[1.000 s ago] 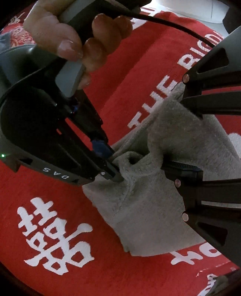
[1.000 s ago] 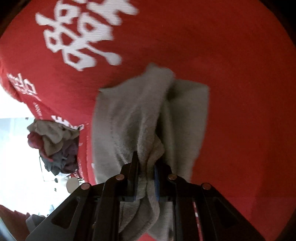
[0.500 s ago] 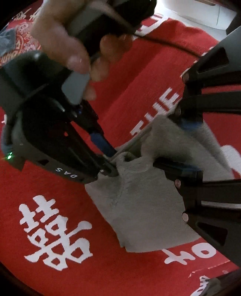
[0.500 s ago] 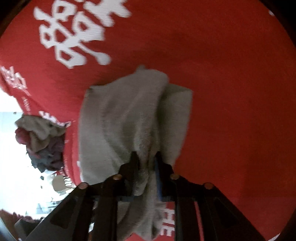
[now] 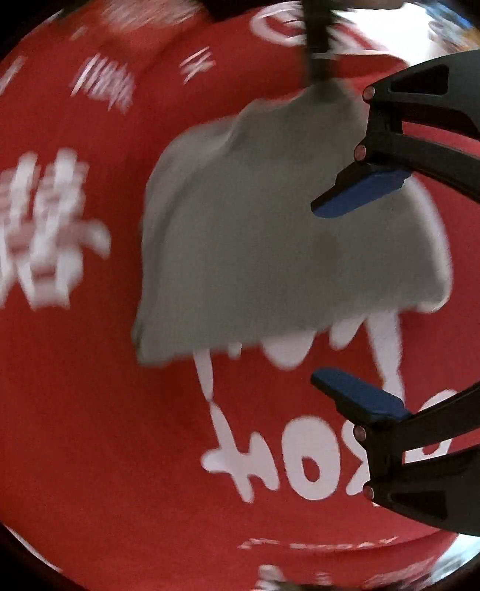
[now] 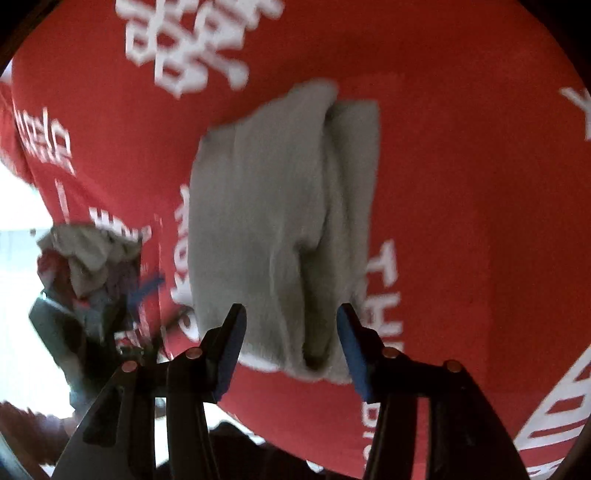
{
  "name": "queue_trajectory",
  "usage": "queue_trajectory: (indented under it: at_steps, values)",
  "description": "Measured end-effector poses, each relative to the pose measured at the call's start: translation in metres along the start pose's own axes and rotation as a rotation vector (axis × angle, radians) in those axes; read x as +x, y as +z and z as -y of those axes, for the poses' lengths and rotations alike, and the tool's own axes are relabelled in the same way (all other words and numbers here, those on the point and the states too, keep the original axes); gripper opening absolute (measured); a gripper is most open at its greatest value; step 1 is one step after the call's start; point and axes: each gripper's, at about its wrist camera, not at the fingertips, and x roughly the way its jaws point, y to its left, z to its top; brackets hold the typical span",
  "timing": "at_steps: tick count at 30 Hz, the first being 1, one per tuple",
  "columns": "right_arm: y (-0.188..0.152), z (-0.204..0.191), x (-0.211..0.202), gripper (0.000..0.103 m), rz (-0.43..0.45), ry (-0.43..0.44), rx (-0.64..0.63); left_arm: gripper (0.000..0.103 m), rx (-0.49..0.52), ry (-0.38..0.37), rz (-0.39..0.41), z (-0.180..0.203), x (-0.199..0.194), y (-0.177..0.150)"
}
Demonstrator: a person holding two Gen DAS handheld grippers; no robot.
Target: Fold small clothes
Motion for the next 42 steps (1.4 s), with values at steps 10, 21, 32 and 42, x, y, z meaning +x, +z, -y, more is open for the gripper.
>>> queue_trajectory:
  at_steps: [10,21,32,42]
  values:
    - [-0.026,0.005,0.023,0.005,-0.077,-0.150,-0.069,0.085,-0.040,-0.077,-0.095,-0.005,0.042,-0.017]
    - [-0.004,0.018,-0.019,0.056,0.075,-0.093,0.005,0.085,-0.025,-0.074,-0.103,0.013,0.037,-0.032]
    - [0.064,0.022,0.013,0.017,0.075,0.000,0.076,0.085,-0.097,-0.039,-0.096,-0.004,0.011,-0.020]
    - [0.057,0.029,0.025,0.016,0.044,-0.124,0.026,0.085,-0.069,-0.013,-0.154,0.011,0.035,-0.036]
